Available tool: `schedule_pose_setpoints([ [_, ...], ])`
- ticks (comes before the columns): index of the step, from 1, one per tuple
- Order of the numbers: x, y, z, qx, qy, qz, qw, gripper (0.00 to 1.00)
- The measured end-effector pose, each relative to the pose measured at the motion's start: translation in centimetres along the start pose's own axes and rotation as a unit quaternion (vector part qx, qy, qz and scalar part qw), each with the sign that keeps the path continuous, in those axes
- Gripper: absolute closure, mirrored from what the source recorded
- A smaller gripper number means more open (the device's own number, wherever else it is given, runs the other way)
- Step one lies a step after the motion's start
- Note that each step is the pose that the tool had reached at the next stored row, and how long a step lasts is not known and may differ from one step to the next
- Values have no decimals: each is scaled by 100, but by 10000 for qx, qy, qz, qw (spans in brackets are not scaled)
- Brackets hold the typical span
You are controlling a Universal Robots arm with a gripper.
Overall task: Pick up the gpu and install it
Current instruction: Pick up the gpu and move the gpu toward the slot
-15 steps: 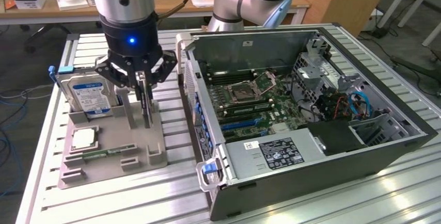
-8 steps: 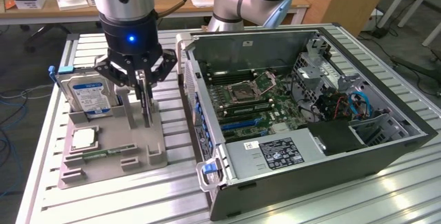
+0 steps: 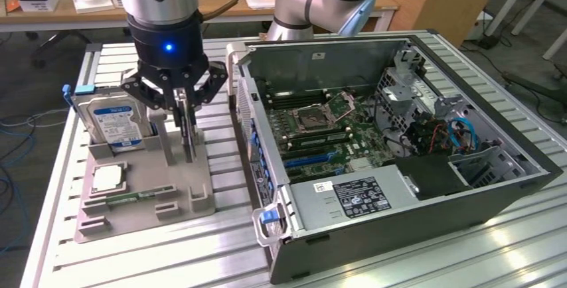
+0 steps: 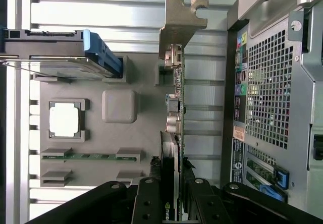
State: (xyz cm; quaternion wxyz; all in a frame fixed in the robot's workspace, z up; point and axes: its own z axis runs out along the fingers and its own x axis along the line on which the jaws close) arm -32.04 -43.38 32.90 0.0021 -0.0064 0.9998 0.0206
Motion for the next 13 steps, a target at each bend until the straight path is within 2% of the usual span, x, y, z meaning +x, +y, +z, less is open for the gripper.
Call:
schedule_pose_setpoints([
  [13, 0, 3, -58, 0, 1, -2, 10000, 74],
])
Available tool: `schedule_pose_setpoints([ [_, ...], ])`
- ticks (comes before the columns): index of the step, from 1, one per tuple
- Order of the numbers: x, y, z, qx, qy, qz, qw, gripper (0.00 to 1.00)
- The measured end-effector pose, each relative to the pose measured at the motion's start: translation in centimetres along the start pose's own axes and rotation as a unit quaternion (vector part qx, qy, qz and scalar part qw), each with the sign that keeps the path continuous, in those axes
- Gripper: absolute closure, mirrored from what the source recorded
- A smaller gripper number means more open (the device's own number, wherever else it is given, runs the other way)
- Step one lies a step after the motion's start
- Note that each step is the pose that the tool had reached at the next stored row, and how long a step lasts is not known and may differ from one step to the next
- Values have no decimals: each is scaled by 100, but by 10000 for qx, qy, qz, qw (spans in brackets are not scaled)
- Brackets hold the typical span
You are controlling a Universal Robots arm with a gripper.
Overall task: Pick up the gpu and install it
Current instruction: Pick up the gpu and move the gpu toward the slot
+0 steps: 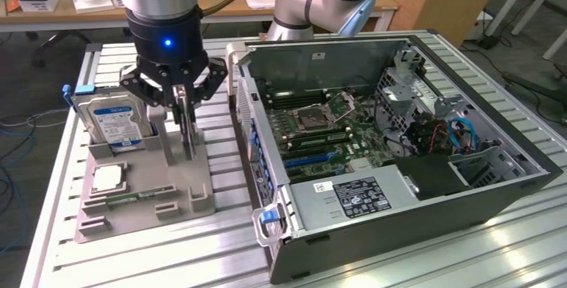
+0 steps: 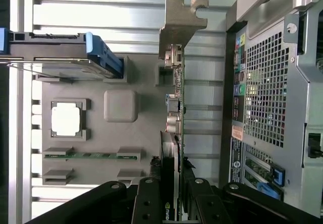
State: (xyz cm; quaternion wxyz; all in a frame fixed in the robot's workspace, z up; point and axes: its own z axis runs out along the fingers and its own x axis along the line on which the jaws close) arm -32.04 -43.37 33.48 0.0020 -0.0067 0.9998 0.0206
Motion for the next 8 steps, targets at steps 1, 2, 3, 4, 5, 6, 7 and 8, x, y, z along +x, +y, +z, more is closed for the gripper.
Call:
schedule_pose_setpoints([
  [1, 0, 0, -5, 0, 0, 0, 10000, 74],
  [2, 0, 0, -9, 0, 0, 0, 10000, 74],
  [3, 0, 0, -14, 0, 0, 0, 10000, 74],
  [4, 0, 1, -18, 0, 0, 0, 10000, 74],
  [5, 0, 1, -24, 0, 0, 0, 10000, 74],
  [6, 0, 1, -28, 0, 0, -1, 10000, 74],
  [7, 0, 1, -32, 0, 0, -1, 10000, 74],
  [8, 0, 1, -37, 0, 0, -1, 10000, 74],
])
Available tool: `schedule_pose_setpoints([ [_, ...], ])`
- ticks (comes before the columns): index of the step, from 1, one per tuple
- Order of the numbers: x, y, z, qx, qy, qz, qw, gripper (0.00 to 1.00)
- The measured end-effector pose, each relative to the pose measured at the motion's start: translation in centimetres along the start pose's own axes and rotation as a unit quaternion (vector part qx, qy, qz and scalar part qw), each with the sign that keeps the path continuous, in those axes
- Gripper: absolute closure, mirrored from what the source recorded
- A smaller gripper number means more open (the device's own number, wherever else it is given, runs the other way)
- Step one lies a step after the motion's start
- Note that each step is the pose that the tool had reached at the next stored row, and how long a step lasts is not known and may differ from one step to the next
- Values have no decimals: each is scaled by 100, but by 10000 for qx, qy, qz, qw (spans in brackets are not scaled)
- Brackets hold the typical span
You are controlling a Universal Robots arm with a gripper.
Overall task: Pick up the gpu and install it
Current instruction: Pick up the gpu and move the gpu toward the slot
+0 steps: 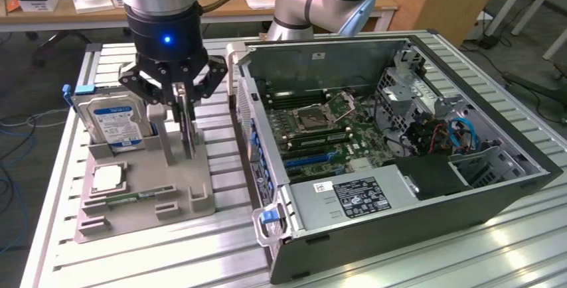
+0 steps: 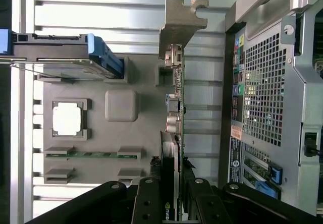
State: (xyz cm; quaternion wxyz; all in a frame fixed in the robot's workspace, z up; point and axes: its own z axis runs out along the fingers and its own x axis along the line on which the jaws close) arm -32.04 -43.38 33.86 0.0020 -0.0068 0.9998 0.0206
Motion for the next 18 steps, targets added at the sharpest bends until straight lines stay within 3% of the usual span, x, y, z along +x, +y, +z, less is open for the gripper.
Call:
schedule_pose_setpoints([
  [18, 0, 4, -83, 0, 0, -4, 10000, 74],
])
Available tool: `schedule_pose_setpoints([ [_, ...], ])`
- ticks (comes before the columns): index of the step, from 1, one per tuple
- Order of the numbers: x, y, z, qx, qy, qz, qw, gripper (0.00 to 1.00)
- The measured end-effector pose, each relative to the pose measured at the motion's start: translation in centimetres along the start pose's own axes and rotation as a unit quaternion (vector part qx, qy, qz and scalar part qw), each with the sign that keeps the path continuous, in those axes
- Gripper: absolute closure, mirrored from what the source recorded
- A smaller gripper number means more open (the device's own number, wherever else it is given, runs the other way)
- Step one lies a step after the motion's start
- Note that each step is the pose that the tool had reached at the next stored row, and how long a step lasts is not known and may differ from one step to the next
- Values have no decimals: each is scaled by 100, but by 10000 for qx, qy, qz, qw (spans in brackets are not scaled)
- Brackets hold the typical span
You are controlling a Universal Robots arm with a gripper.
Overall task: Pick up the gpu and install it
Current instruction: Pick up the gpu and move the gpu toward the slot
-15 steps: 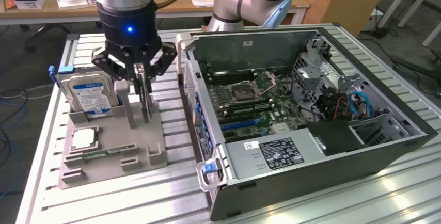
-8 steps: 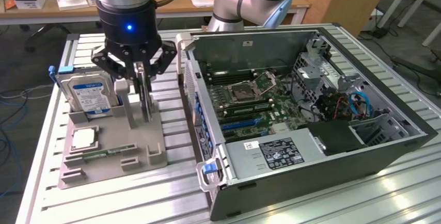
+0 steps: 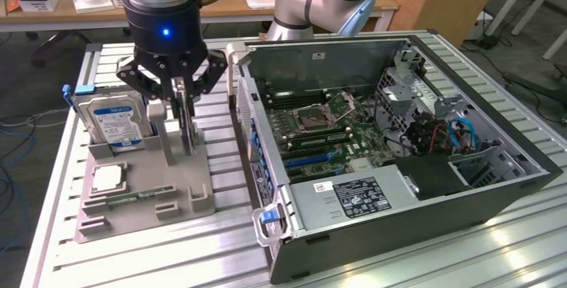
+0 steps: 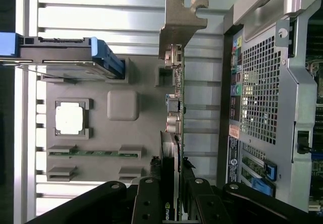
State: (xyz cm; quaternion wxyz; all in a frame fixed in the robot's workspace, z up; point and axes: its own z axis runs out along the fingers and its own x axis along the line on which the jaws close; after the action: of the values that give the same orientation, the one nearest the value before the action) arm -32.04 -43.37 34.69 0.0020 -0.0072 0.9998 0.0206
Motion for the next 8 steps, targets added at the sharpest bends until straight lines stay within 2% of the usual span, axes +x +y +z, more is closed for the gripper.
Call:
schedule_pose_setpoints([
  [8, 0, 1, -33, 0, 0, -2, 10000, 74],
])
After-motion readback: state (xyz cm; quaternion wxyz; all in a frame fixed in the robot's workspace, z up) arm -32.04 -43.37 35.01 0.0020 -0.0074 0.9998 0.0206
